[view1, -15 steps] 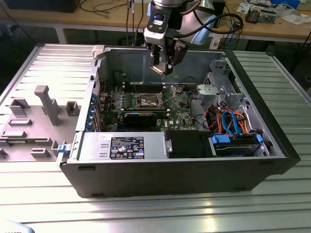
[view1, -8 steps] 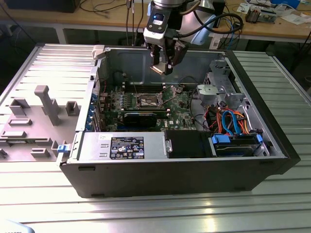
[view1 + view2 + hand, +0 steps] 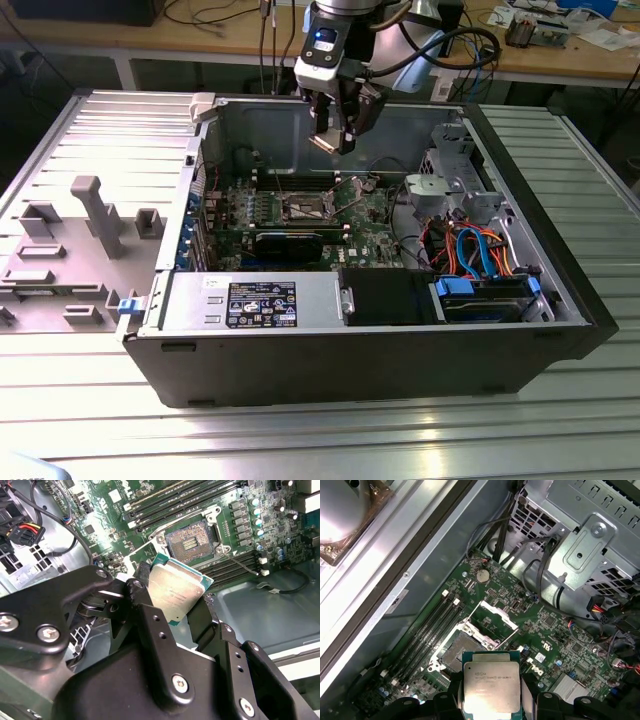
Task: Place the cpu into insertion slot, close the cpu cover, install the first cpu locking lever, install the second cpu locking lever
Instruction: 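Place the cpu into insertion slot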
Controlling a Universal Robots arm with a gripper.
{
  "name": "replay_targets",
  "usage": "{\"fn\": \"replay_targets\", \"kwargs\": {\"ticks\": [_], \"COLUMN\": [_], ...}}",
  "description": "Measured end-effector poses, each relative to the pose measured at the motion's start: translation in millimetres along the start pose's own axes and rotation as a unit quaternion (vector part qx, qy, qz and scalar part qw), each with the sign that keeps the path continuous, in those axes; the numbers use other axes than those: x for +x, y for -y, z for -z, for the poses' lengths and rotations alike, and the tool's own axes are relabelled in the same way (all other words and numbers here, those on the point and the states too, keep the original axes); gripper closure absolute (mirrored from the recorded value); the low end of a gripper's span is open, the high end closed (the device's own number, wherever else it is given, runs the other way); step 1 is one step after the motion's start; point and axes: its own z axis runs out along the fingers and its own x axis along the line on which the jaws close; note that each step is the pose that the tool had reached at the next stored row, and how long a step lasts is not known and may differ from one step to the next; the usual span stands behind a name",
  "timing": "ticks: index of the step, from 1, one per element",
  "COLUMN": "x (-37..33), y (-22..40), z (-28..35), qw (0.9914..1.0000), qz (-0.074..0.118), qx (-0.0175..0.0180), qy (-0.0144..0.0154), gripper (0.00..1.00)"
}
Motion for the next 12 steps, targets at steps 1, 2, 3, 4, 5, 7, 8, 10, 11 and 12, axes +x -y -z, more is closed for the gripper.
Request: {"fn": "replay_targets", "kwargs": {"ticks": [1, 2, 3, 4, 5, 7, 8, 10, 11, 12], "x": [0.0, 0.0, 0.0, 0.0, 0.0, 0.0, 0.0, 0.0, 0.0, 0.0], "y": [0.0, 0.0, 0.0, 0.0, 0.0, 0.0, 0.0, 0.0, 0.0, 0.0], "z": [0.0, 0.0, 0.0, 0.0, 0.0, 0.0, 0.0, 0.0, 0.0, 0.0], "qw": [1.0, 1.0, 1.0, 1.0, 1.0, 0.99999, 0.99998, 0.99997, 0.99997, 0.99996], "qz": [-0.001, -0.001, -0.002, -0.002, -0.003, -0.004, -0.006, -0.007, -0.008, -0.008], "qx": [0.0, 0.0, 0.0, 0.0001, 0.0001, 0.0001, 0.0001, 0.0001, 0.0002, 0.0002], "qy": [0.0, 0.0, 0.0, 0.0, 0.0001, 0.0001, 0.0001, 0.0002, 0.0002, 0.0002], "gripper": [0.45, 0.45, 0.45, 0.45, 0.45, 0.45, 0.45, 0.45, 0.45, 0.45]}}
